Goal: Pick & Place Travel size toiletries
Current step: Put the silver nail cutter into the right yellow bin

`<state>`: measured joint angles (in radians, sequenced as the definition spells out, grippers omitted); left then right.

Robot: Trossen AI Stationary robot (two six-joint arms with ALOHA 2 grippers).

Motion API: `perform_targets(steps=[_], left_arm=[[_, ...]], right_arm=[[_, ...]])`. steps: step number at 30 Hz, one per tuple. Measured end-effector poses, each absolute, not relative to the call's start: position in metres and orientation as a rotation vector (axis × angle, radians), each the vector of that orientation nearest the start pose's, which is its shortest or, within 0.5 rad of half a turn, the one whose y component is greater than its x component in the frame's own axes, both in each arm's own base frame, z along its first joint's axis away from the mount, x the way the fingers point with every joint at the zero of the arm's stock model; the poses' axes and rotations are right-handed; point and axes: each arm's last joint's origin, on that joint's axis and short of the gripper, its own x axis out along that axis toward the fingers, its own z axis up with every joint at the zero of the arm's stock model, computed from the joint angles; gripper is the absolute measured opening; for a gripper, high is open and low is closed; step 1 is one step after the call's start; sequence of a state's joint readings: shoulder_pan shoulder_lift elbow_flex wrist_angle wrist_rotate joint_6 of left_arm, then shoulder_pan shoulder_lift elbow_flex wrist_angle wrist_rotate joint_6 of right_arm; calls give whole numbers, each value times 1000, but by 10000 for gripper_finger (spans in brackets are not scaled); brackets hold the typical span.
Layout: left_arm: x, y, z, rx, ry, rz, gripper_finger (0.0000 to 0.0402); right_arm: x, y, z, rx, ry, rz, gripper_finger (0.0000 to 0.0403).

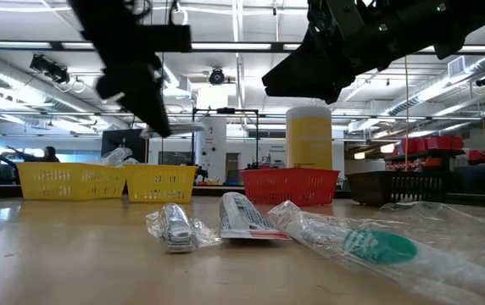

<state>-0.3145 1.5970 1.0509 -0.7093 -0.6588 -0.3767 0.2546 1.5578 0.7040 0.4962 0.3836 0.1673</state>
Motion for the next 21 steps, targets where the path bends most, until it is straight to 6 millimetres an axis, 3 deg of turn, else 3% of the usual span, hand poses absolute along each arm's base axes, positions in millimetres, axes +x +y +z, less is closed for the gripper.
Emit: perform_targets(steps=[6,13,17,21], left_arm=[[300,-19,211,181,1111,506,68],[293,49,207,1,1226,574,70],[287,71,204,-69,1267,580,66],[286,80,203,-134,1266,557,66]], right_arm=[[303,68,186,43,357,-157,165],[302,68,185,37,373,-159,154],[302,68,185,38,373,-159,143],[302,68,185,38,373,-158,135]])
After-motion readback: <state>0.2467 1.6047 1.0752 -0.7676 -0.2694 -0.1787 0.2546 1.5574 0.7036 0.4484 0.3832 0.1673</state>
